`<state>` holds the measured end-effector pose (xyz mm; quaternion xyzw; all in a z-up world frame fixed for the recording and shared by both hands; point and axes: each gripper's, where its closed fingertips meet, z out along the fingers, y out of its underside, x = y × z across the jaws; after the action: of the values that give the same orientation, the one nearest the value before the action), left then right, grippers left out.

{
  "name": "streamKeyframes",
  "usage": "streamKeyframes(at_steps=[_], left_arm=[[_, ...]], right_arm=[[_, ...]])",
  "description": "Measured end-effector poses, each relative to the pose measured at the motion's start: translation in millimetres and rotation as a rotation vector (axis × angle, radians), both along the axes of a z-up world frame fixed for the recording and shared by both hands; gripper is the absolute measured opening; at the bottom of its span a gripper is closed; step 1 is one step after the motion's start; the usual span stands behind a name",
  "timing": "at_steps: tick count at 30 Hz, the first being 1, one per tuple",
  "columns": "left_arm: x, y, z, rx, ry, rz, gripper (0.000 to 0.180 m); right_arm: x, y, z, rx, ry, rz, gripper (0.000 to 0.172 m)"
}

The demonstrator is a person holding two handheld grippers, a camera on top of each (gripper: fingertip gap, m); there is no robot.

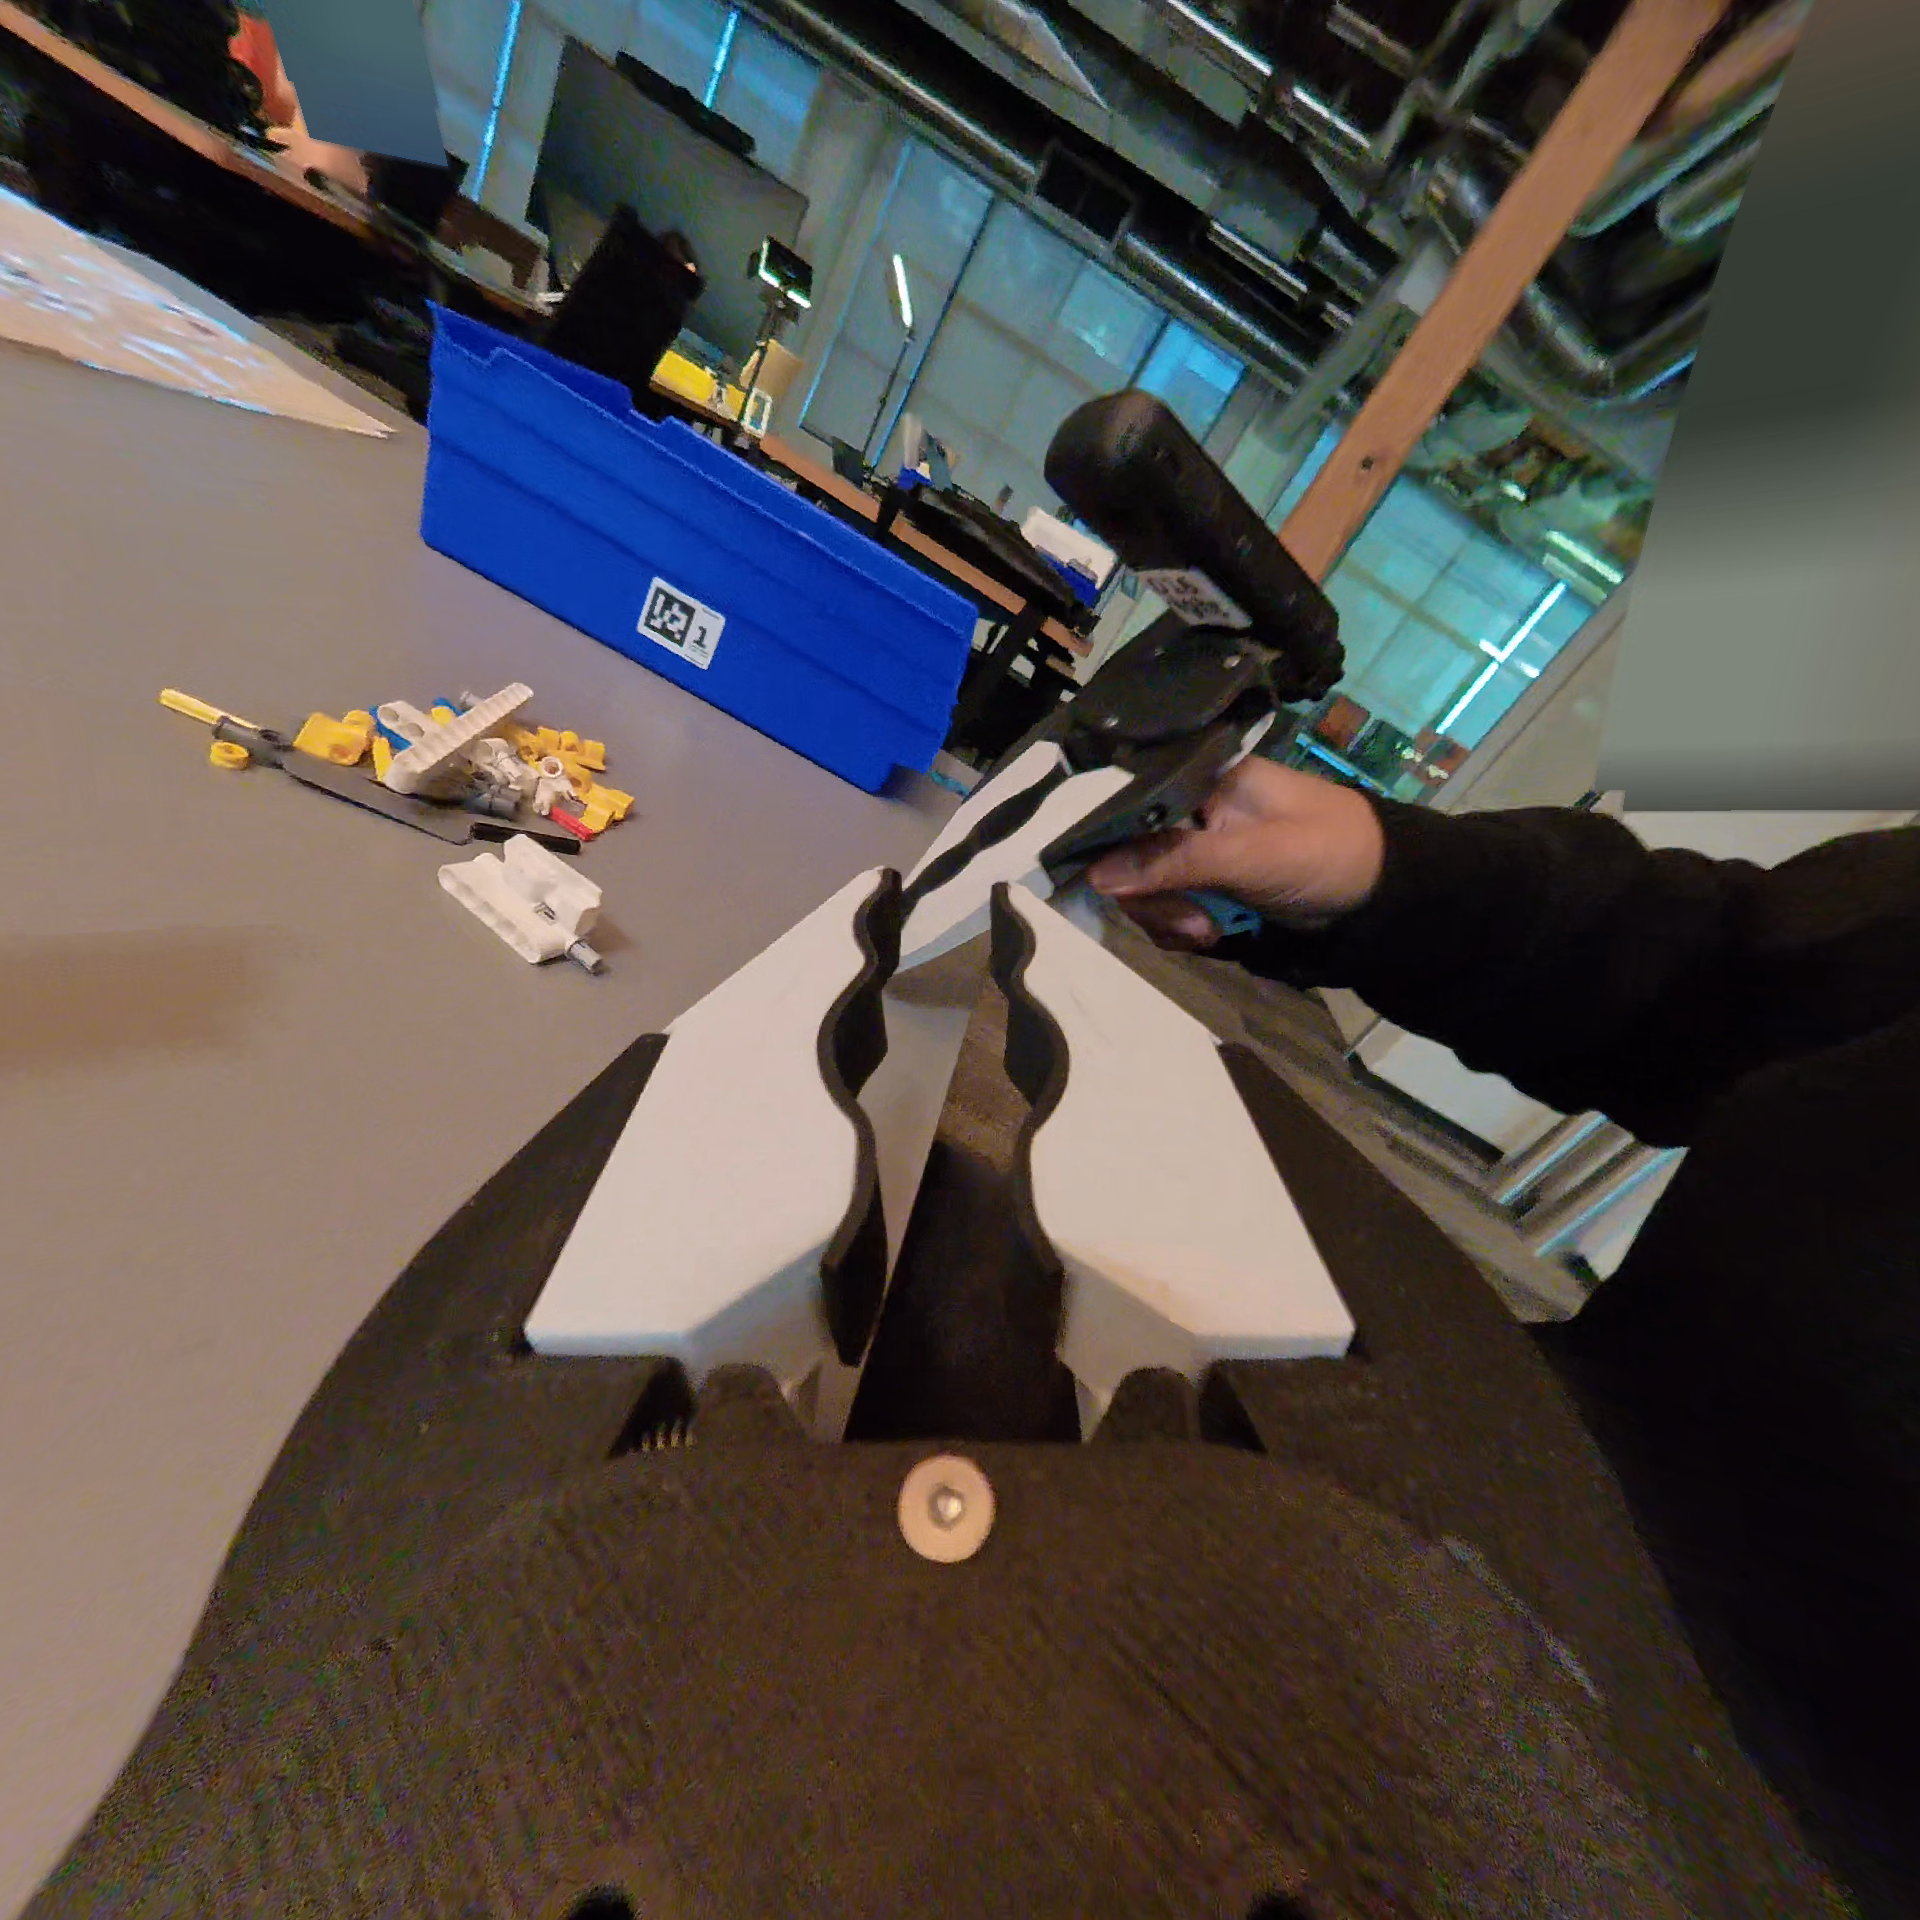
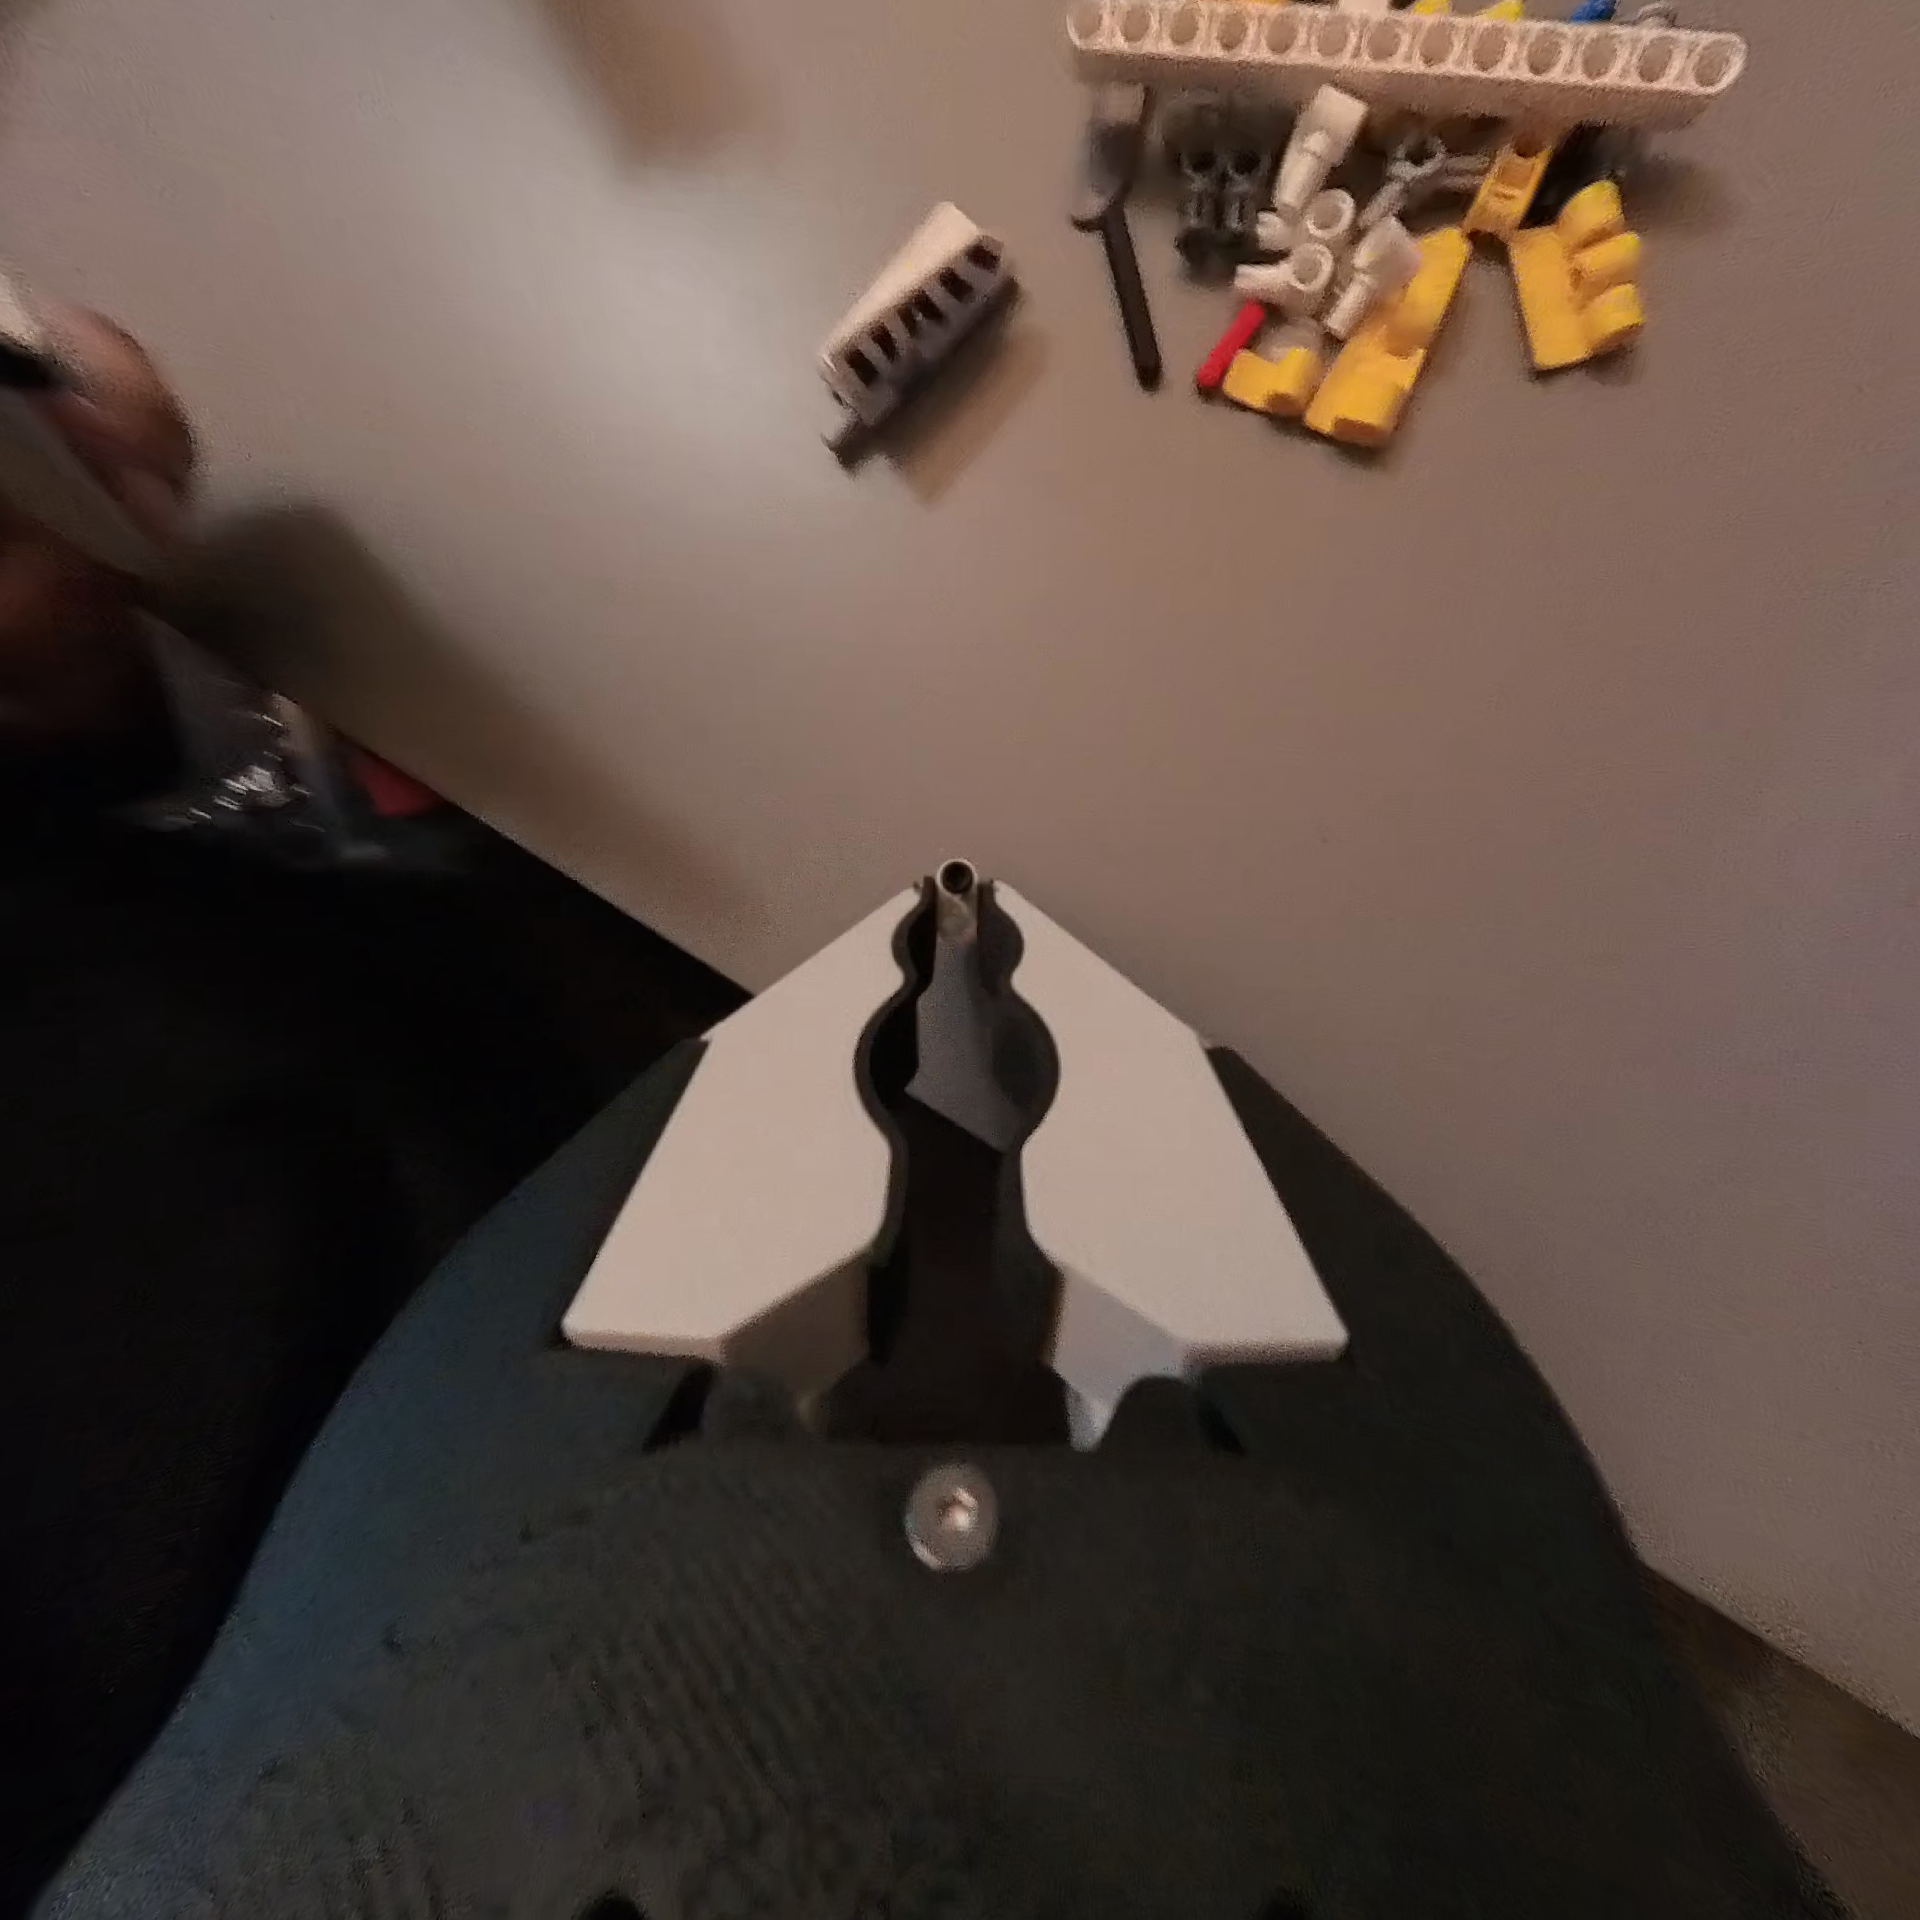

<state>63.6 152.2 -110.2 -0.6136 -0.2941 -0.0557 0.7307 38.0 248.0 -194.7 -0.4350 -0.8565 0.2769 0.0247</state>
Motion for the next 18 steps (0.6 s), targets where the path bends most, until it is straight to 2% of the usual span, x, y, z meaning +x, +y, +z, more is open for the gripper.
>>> streamKeyframes(at_steps=[5, 11, 18], left_arm=[[0, 0, -1, 0.01, -0.022, -0.015, 0.011], [0, -2, 0, 0.025, -0.031, -0.021, 0.011], [-3, -5, 3, 0.065, -0.056, -0.025, 0.011]], right_arm=[[-8, 12, -9, 0.105, 0.018, 0.032, 0.005], [-13, 16, -10, 0.135, 0.031, 0.04, 0.013], [-11, 18, -10, 0.141, 0.046, 0.046, 0.013]])
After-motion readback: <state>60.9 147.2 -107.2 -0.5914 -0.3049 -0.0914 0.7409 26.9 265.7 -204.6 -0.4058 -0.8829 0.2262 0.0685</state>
